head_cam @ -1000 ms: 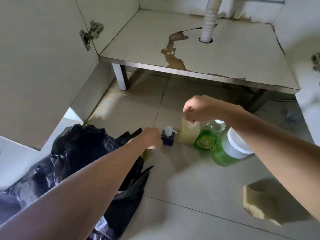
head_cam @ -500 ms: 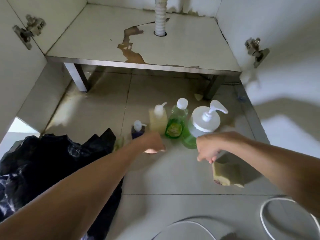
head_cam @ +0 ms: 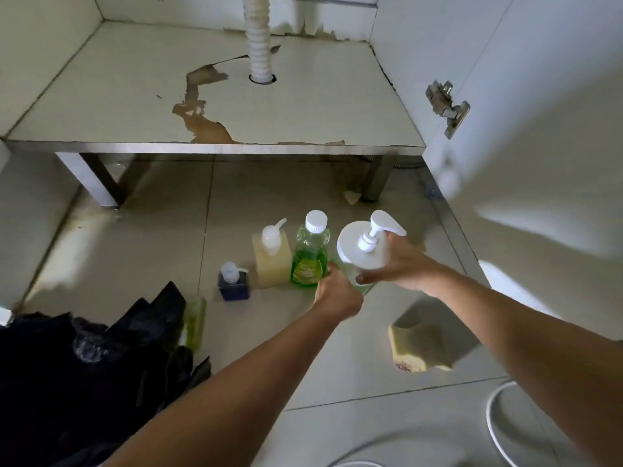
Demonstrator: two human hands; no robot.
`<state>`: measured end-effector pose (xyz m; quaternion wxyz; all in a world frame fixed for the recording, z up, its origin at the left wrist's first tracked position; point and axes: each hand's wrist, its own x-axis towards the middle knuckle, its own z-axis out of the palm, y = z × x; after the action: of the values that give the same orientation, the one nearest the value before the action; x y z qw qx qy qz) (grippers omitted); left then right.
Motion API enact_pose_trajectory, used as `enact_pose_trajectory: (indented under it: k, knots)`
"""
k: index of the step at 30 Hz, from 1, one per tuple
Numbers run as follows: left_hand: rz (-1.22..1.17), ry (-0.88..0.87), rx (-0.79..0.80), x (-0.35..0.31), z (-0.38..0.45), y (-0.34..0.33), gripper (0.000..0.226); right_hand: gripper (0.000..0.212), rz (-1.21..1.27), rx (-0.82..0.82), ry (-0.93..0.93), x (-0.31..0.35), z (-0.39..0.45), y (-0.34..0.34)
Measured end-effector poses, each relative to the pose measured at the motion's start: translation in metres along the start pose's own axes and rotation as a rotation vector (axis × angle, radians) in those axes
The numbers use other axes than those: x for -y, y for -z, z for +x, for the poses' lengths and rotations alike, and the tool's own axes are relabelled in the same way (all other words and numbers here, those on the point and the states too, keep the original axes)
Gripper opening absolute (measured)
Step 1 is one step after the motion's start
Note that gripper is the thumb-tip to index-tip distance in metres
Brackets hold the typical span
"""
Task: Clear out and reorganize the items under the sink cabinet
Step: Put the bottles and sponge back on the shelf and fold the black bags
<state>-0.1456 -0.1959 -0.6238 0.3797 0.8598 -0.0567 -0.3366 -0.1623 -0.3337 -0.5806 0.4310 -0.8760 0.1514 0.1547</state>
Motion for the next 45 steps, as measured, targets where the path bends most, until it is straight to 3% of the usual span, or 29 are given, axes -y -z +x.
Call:
enact_pose_trajectory:
  k: [3, 7, 9, 13, 16, 20, 22, 25, 29, 32, 39, 45]
  knots:
    - [0.071, -0.019, 0.026, -0.002, -0.004, 0.005, 0.071, 0.068, -0.084, -0.113, -0.041, -0.002, -0.003, -0.010]
    - [0.213, -0.157, 0.102, -0.011, -0.018, 0.012, 0.049, 0.085, -0.096, -0.312, -0.125, 0.008, -0.034, -0.015]
    - [0.210, -0.216, 0.133, -0.026, -0.029, 0.019, 0.048, 0.089, -0.032, -0.369, -0.137, 0.026, -0.053, -0.002]
    - [0.128, -0.324, 0.150, -0.075, -0.048, 0.047, 0.058, 0.074, 0.034, -0.410, -0.084, 0.076, -0.087, 0.049]
    - [0.095, -0.419, 0.092, -0.117, -0.056, 0.081, 0.058, 0.066, 0.047, -0.448, -0.100, 0.114, -0.093, 0.092]
    - [0.051, -0.562, -0.029, -0.160, -0.047, 0.122, 0.063, 0.075, -0.015, -0.474, -0.091, 0.162, -0.078, 0.134]
    - [0.027, -0.628, -0.101, -0.176, -0.032, 0.136, 0.062, 0.063, -0.009, -0.533, -0.069, 0.177, -0.062, 0.149]
    - [-0.034, -0.700, -0.147, -0.192, -0.003, 0.154, 0.077, 0.063, 0.068, -0.585, -0.013, 0.193, -0.032, 0.162]
    - [-0.021, -0.692, -0.166, -0.207, 0.044, 0.175, 0.085, 0.057, 0.159, -0.636, 0.039, 0.202, 0.018, 0.170]
    - [0.012, -0.628, -0.164, -0.209, 0.077, 0.178, 0.093, 0.068, 0.215, -0.645, 0.021, 0.192, 0.056, 0.168]
    - [-0.011, -0.579, -0.209, -0.216, 0.142, 0.171, 0.099, 0.065, 0.187, -0.697, 0.066, 0.170, 0.122, 0.177]
    - [0.145, -0.521, -0.264, -0.250, 0.195, 0.179, 0.090, 0.065, 0.079, -0.743, 0.066, 0.160, 0.184, 0.207]
